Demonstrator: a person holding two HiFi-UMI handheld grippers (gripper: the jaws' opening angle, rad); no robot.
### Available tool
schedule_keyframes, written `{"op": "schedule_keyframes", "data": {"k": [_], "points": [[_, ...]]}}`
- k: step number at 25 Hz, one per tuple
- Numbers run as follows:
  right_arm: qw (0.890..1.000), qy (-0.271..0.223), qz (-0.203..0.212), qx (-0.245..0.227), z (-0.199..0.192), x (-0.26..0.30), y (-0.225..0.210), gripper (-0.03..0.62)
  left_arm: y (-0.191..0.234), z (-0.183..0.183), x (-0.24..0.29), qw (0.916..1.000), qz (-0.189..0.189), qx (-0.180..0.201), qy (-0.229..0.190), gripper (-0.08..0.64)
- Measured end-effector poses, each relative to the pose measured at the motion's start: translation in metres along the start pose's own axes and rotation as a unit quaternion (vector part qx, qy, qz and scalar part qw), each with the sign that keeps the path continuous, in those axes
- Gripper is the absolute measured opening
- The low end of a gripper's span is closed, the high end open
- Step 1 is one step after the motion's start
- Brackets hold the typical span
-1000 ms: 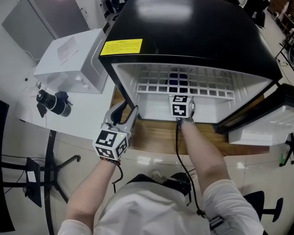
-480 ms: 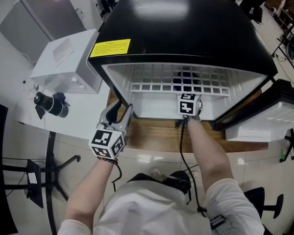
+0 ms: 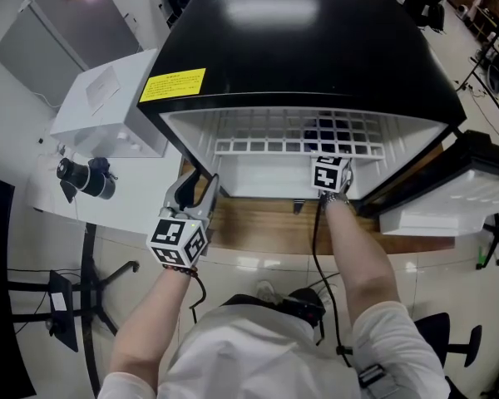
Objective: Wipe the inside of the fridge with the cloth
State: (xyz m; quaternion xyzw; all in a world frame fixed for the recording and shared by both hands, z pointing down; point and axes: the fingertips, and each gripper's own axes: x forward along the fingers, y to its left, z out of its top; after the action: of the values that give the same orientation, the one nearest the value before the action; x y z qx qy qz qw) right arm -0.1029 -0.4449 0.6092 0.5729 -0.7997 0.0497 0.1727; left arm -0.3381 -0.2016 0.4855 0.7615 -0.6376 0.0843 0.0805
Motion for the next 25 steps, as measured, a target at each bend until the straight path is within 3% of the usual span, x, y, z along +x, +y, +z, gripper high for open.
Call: {"op": "schedule_keyframes", "data": {"k": [14, 19, 25], "points": [[0.999, 0.010, -0.040, 0.008, -0.005, -0.014, -0.031, 0.061, 0.000, -0.001, 0.000, 0.9999, 0.004, -0.006, 0.009, 0.152], [1.000, -0.019, 0.000, 0.015, 0.014, -0.030, -0.001, 0.061, 0.000, 0.000, 0.000, 0.9999, 0.000, -0.009, 0.009, 0.152], [0.998, -0.033, 0.061, 0.012, 0.022, -0.049, 0.070, 0.061, 0.000, 0.000, 0.000, 0.9998, -0.010, -0.011, 0.008, 0.152]]}}
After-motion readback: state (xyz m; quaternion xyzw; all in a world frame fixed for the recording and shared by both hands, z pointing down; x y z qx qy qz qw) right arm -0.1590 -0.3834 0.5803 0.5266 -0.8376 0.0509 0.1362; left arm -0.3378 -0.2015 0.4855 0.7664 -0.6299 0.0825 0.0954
